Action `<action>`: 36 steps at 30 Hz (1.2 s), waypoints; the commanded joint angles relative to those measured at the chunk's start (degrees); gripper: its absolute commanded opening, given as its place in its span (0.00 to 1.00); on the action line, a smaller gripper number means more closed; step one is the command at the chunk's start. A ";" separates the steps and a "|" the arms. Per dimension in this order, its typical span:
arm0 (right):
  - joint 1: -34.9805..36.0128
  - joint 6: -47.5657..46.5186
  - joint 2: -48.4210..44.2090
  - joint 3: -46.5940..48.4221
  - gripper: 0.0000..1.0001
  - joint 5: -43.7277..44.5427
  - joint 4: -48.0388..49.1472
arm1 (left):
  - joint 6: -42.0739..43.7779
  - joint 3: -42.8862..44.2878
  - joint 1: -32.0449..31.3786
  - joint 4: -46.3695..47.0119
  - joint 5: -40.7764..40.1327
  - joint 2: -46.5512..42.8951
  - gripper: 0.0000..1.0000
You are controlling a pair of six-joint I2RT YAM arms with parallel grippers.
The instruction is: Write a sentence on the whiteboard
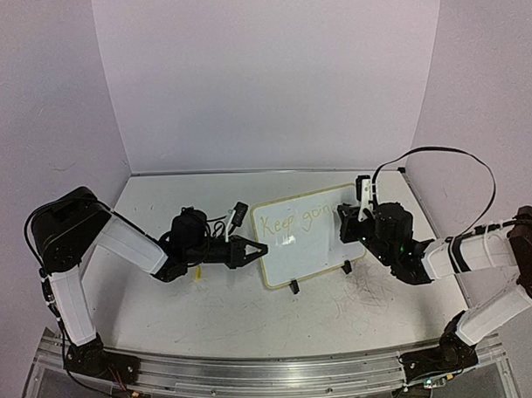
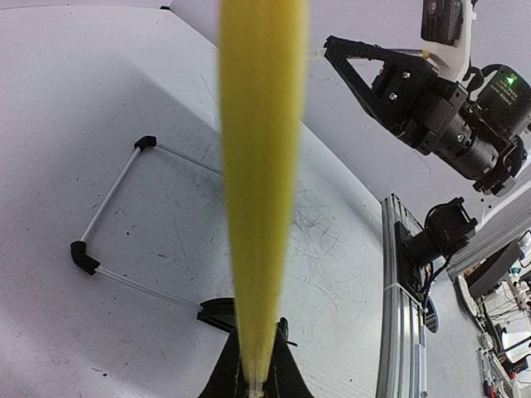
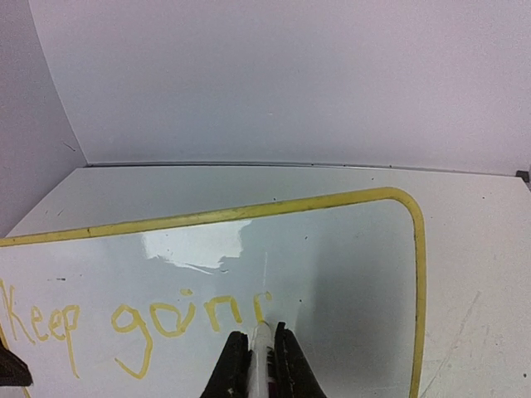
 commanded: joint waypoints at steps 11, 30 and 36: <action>-0.17 -3.56 0.79 4.79 0.00 4.25 -0.45 | 1.03 0.34 0.02 -2.76 -0.99 -2.83 0.00; -0.10 1.10 -0.02 -0.16 0.00 3.33 -2.22 | 1.23 0.19 0.05 -2.74 -1.22 -2.81 0.00; 0.25 2.55 -0.22 -1.82 0.00 2.53 -2.39 | 1.30 -0.11 0.02 -2.75 -1.35 -3.09 0.00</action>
